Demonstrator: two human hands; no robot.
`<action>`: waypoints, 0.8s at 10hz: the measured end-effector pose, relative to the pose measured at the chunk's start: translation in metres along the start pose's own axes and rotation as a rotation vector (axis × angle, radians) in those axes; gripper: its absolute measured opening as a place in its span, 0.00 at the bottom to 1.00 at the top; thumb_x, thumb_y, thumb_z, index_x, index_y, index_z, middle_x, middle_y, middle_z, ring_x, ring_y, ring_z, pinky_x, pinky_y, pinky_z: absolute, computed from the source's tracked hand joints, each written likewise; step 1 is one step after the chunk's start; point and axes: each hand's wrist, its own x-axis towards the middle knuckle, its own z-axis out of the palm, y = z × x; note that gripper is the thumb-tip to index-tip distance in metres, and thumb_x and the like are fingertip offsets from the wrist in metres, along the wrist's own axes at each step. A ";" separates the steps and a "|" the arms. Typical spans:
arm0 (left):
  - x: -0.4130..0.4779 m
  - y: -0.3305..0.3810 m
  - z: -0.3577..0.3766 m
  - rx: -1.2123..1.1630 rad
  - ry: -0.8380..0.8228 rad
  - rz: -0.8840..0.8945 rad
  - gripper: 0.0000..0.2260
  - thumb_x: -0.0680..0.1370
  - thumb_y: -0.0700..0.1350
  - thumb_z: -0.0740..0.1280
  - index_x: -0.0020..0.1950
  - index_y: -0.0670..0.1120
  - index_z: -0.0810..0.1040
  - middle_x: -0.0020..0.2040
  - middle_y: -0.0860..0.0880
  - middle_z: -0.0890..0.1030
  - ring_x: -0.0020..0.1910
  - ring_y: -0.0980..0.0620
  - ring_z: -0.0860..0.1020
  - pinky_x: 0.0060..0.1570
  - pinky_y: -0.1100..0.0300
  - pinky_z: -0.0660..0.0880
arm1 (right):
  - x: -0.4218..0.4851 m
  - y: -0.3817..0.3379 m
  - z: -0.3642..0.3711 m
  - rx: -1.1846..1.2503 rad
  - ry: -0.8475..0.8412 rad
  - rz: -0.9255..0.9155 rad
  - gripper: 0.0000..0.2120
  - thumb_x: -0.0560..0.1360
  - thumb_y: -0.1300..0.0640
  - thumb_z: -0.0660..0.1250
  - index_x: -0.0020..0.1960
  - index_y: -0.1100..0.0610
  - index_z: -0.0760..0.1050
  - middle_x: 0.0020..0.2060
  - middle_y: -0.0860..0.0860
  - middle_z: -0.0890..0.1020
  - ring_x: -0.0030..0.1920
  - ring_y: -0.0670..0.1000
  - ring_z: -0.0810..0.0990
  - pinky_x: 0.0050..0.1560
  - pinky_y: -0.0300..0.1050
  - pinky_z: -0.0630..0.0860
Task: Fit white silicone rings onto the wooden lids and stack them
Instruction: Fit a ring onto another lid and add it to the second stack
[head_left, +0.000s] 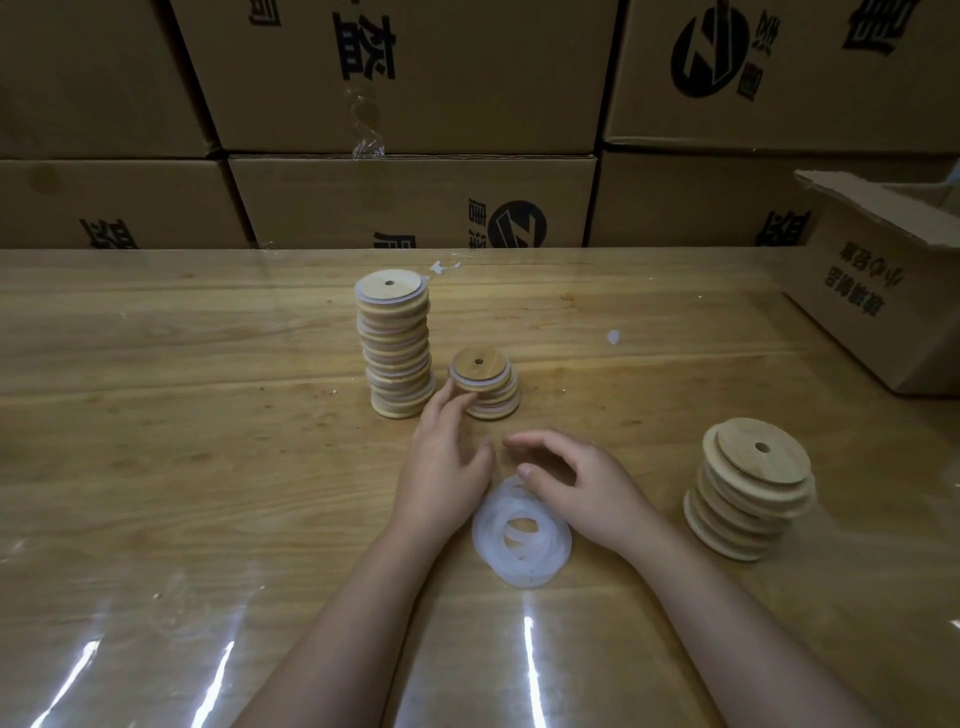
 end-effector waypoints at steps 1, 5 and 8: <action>0.000 0.000 0.000 0.030 -0.070 -0.010 0.24 0.74 0.41 0.67 0.69 0.45 0.68 0.75 0.50 0.61 0.73 0.55 0.59 0.69 0.52 0.63 | 0.000 -0.002 0.000 -0.004 0.003 0.002 0.13 0.75 0.56 0.66 0.58 0.45 0.77 0.55 0.41 0.80 0.59 0.41 0.75 0.63 0.47 0.71; -0.015 0.036 -0.003 -0.011 0.111 0.305 0.10 0.73 0.39 0.63 0.53 0.43 0.79 0.57 0.48 0.77 0.59 0.52 0.74 0.60 0.61 0.67 | -0.001 -0.010 -0.002 -0.131 -0.005 -0.049 0.13 0.71 0.51 0.65 0.54 0.49 0.78 0.50 0.44 0.81 0.55 0.47 0.76 0.60 0.52 0.70; -0.003 0.124 0.036 -0.379 -0.352 -0.213 0.04 0.76 0.50 0.67 0.47 0.50 0.78 0.39 0.52 0.80 0.37 0.54 0.80 0.49 0.54 0.76 | -0.012 -0.005 -0.008 -0.512 -0.327 0.010 0.22 0.77 0.58 0.64 0.70 0.60 0.66 0.70 0.56 0.69 0.70 0.53 0.66 0.68 0.41 0.61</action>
